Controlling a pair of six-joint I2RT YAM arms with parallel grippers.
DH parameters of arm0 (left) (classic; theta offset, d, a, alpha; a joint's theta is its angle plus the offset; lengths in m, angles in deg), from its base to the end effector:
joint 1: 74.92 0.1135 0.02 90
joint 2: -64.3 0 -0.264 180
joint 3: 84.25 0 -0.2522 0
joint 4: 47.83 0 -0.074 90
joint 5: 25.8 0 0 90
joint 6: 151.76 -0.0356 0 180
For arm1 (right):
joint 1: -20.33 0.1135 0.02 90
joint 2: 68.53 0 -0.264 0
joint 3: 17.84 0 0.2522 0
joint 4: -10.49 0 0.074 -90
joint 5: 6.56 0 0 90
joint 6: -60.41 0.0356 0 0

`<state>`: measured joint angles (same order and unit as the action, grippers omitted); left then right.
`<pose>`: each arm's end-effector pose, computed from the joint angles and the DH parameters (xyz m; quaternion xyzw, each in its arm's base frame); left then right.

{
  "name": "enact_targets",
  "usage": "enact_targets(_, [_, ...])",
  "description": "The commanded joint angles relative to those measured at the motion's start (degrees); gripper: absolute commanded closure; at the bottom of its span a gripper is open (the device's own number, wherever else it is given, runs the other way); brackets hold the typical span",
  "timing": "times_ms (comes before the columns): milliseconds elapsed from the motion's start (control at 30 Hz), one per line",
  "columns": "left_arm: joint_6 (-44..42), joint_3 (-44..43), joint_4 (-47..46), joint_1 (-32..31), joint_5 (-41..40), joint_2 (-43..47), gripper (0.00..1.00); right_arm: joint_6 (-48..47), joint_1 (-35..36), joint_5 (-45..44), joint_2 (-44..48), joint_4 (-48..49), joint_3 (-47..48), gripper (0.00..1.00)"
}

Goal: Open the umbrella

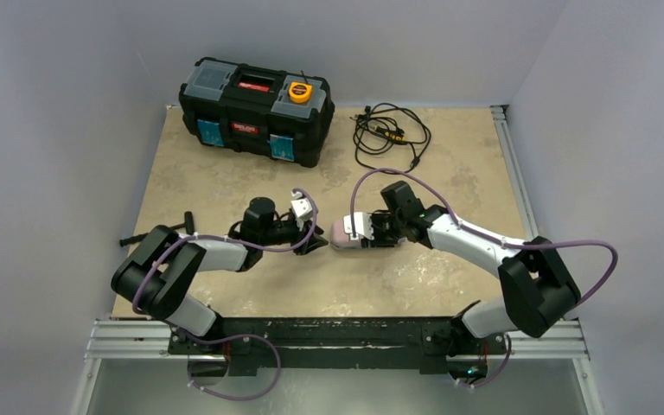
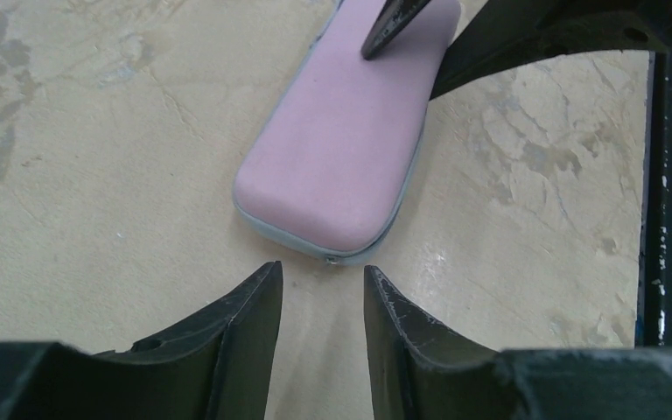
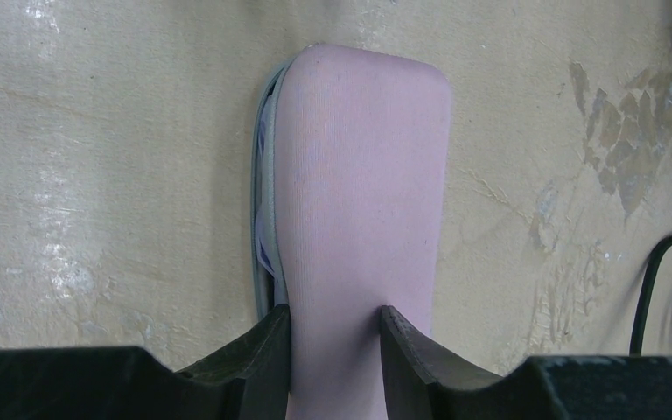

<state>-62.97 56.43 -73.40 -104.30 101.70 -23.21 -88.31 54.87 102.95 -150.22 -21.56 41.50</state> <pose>0.2255 -0.1519 0.1499 0.3798 0.7130 -0.3872 0.4444 0.2220 0.1672 0.1914 -0.7177 0.6067 0.0946 0.3284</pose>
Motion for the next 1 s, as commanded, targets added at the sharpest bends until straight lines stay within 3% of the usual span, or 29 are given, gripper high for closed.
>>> enact_targets(0, [-3.1, 0.3, -0.9, -0.9, 3.9, -0.2, 0.62, -1.2, 0.3, 2.7, 0.3, -6.9, -3.4, 0.74])
enact_targets(167, [-5.3, 2.5, -5.0, -3.6, 4.8, -0.6, 0.64, -4.1, 0.3, 2.3, 3.7, -7.8, -6.2, 0.74])
enact_targets(400, [-5.3, 4.6, -10.2, -8.1, -0.9, -3.3, 0.70, -6.1, -0.3, 1.4, 7.0, -8.4, -9.0, 0.74])
enact_targets(633, [-5.4, 3.9, -12.7, -9.6, -3.9, -6.5, 0.65, -5.9, -0.3, 1.8, 8.1, -9.2, -9.2, 0.74])
enact_targets(967, [-4.0, 1.5, -16.4, -11.5, -5.1, -10.8, 0.68, -5.2, -0.3, 1.5, 7.9, -9.7, -8.7, 0.74])
